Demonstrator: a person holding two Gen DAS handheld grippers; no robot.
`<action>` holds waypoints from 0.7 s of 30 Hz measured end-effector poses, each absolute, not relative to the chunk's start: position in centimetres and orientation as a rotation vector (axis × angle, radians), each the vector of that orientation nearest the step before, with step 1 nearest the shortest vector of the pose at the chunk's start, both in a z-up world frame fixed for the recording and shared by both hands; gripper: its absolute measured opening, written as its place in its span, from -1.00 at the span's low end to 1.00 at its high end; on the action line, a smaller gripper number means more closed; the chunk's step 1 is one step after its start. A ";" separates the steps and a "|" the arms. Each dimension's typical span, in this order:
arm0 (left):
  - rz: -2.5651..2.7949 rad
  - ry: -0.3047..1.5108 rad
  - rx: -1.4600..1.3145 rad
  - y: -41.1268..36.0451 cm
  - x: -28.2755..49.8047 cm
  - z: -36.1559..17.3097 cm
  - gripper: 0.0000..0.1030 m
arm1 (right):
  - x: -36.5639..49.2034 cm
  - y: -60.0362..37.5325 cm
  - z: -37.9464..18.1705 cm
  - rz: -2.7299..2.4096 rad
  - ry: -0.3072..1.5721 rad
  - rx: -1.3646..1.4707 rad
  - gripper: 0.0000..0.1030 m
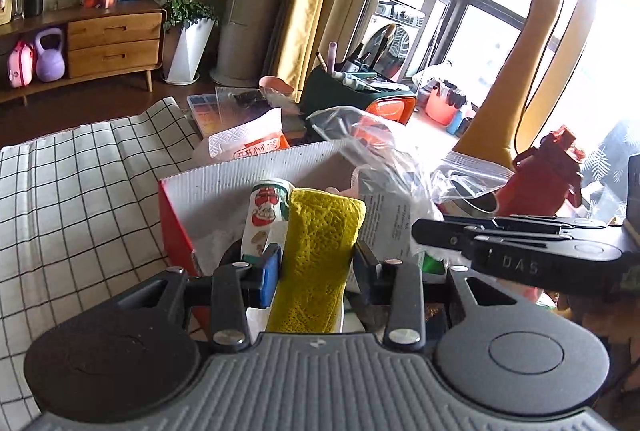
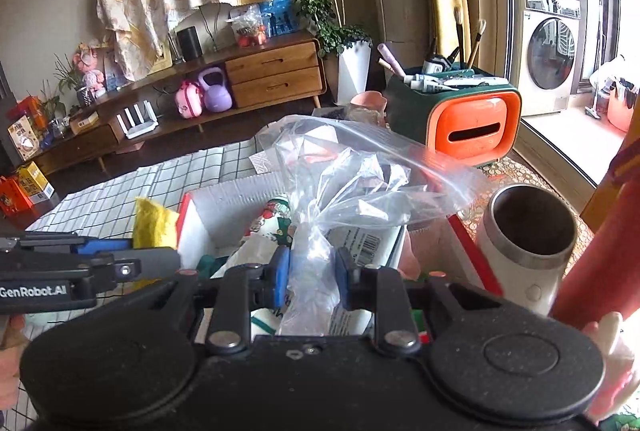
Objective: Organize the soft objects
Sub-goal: 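Lower the sponge into the box while the right gripper releases the zip bag inside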
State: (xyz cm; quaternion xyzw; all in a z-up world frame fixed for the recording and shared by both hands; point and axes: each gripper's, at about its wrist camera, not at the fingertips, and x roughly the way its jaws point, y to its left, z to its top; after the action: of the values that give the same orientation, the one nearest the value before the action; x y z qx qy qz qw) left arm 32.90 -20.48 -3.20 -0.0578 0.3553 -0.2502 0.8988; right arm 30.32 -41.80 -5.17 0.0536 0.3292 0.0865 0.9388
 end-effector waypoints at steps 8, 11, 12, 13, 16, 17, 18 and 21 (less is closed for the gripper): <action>-0.498 0.823 -0.121 -22.5 36.5 -6.8 -0.27 | 32.4 -40.8 -8.6 0.172 0.733 0.077 -0.55; -0.491 0.847 -0.114 -22.9 37.1 -7.9 -0.27 | 32.6 -40.6 -9.3 0.182 0.737 0.089 -0.55; -0.493 0.853 -0.110 -23.0 37.3 -8.2 -0.27 | 32.7 -40.6 -9.4 0.185 0.737 0.092 -0.55; -0.494 0.859 -0.104 -23.1 37.3 -8.5 -0.27 | 32.7 -40.5 -9.5 0.188 0.737 0.094 -0.55; -0.491 0.887 -0.096 -23.3 37.6 -9.5 -0.27 | 32.8 -40.6 -9.8 0.194 0.734 0.104 -0.53; -0.492 0.879 -0.083 -23.3 37.5 -9.6 -0.26 | 32.7 -40.7 -9.9 0.193 0.730 0.111 -0.52; -0.499 0.874 -0.071 -23.4 37.4 -9.7 -0.26 | 32.6 -40.7 -9.8 0.193 0.727 0.116 -0.51; -0.505 0.877 -0.051 -23.7 37.2 -9.5 -0.25 | 32.4 -40.7 -9.5 0.188 0.722 0.105 -0.43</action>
State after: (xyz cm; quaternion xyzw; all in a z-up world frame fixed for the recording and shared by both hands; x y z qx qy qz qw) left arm 37.18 -23.72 -9.49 -0.0243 0.4202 -0.2418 0.8743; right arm 32.42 -40.67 -9.55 0.0513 0.3527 0.0918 0.9298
